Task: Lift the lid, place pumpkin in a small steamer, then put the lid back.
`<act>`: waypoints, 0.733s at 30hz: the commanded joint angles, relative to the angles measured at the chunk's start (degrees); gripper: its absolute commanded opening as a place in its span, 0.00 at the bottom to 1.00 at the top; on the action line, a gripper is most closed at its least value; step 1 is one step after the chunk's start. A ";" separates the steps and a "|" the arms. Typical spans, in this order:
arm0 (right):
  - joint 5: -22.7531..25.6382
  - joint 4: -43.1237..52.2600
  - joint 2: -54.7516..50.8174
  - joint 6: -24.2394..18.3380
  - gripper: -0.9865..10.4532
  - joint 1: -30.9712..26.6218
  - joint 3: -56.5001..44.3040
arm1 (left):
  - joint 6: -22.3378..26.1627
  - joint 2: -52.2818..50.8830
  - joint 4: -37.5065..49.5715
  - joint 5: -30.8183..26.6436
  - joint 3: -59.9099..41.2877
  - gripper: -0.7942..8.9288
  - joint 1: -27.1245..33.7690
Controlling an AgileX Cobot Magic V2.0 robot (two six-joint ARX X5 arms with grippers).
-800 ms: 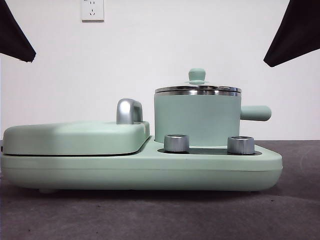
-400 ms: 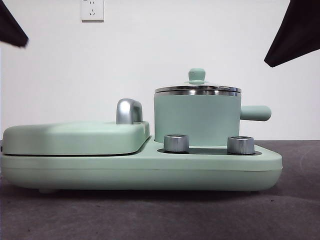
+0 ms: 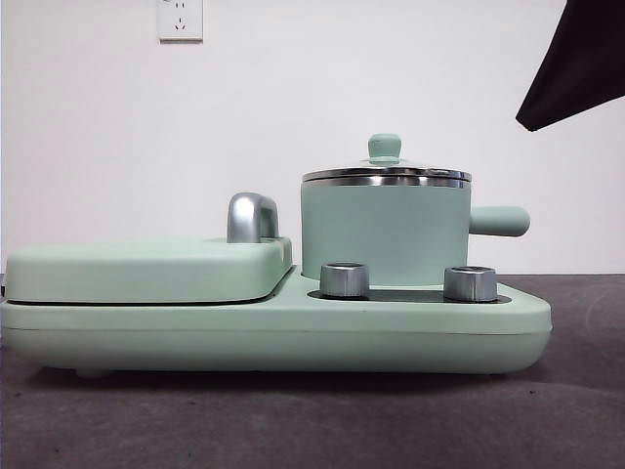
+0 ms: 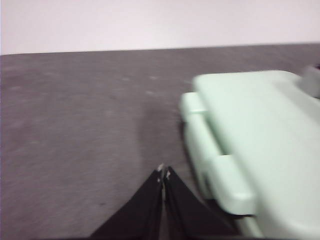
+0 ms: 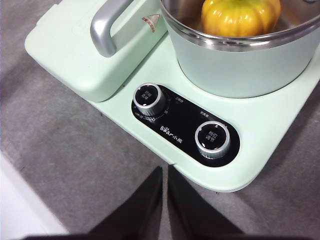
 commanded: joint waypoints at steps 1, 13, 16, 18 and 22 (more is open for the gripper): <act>-0.04 0.59 0.22 0.52 0.10 0.26 0.44 | -0.42 -5.11 0.92 0.00 -3.08 0.09 3.26; -0.07 0.61 0.24 0.52 0.10 0.26 0.44 | -1.27 -7.98 3.23 0.04 -7.91 0.09 7.28; -0.07 0.61 0.24 0.52 0.10 0.26 0.44 | -1.25 -7.85 3.15 0.07 -7.91 0.09 7.28; -0.04 0.61 0.24 0.52 0.10 0.26 0.44 | -1.27 -7.89 3.23 0.04 -7.91 0.09 7.28; -0.07 0.61 0.24 0.52 0.10 0.26 0.44 | -1.27 -7.89 3.21 0.07 -7.91 0.09 7.28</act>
